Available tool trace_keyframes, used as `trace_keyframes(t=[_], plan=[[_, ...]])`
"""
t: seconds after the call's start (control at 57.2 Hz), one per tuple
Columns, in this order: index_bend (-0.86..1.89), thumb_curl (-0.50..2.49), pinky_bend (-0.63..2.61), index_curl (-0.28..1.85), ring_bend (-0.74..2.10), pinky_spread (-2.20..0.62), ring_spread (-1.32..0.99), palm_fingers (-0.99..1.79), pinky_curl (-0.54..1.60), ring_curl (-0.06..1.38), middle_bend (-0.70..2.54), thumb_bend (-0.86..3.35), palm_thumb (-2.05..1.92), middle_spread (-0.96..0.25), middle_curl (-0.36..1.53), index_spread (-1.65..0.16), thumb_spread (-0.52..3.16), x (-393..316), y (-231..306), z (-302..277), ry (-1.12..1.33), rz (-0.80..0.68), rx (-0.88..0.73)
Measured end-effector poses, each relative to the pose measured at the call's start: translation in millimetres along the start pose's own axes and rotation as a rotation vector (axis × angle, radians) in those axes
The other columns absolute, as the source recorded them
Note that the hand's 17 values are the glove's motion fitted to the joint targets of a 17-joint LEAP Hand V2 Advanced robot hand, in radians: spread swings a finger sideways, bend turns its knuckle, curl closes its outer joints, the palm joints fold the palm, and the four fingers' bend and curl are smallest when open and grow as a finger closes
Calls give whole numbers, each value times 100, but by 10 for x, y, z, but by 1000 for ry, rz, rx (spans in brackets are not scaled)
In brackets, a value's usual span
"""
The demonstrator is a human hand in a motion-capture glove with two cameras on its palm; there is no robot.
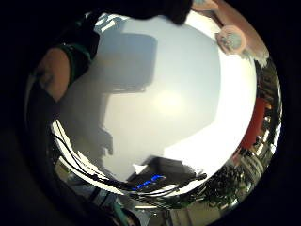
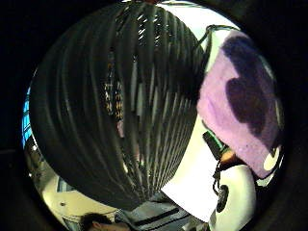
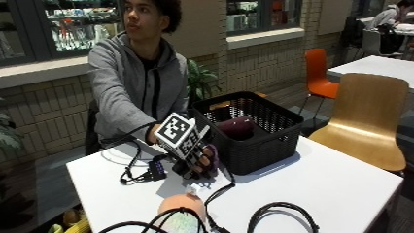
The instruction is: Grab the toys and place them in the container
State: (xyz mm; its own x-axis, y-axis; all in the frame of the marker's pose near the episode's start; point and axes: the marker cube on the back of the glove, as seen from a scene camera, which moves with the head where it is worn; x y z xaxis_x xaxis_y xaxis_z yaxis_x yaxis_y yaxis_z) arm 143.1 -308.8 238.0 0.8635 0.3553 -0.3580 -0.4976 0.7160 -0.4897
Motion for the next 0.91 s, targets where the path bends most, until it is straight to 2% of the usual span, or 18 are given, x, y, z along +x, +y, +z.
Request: trace_keyframes(t=[0.087,0.175,0.262,0.332,0.384,0.402,0.454,0.542,0.716,0.908], plan=[[41,40,110,31,76,-12,-14,23,31,38,45,22,61,-1,46,-16,136,-28,26,-73,-46,-26,88],[35,42,108,31,96,-14,-19,46,30,42,52,27,71,-5,50,-16,136,-45,85,-132,-118,-10,69],[22,43,114,32,107,-19,-22,45,32,47,55,31,77,-9,54,-16,139,-25,128,-157,-166,-12,1],[-11,44,130,22,122,-22,-24,28,38,53,63,35,82,-10,60,-19,146,2,148,-172,-130,-19,21],[7,45,135,21,125,-24,-24,33,38,54,63,37,83,-11,61,-22,150,20,157,-194,-97,-24,43],[28,45,133,26,123,-26,-25,45,38,54,57,38,84,-11,60,-21,150,24,157,-204,-91,-24,51],[39,46,131,29,121,-29,-25,55,36,52,52,39,85,-12,61,-20,152,27,161,-240,-84,-26,75],[47,48,133,35,122,-33,-27,61,38,54,50,40,87,-14,66,-19,151,4,184,-326,-72,-37,113],[53,55,139,44,127,-36,-31,56,42,60,49,34,87,-20,78,-16,136,-266,300,-698,-49,-90,228],[59,65,147,54,130,-37,-35,50,46,65,51,31,88,-25,93,-14,121,-1116,556,-1159,57,-294,286]])
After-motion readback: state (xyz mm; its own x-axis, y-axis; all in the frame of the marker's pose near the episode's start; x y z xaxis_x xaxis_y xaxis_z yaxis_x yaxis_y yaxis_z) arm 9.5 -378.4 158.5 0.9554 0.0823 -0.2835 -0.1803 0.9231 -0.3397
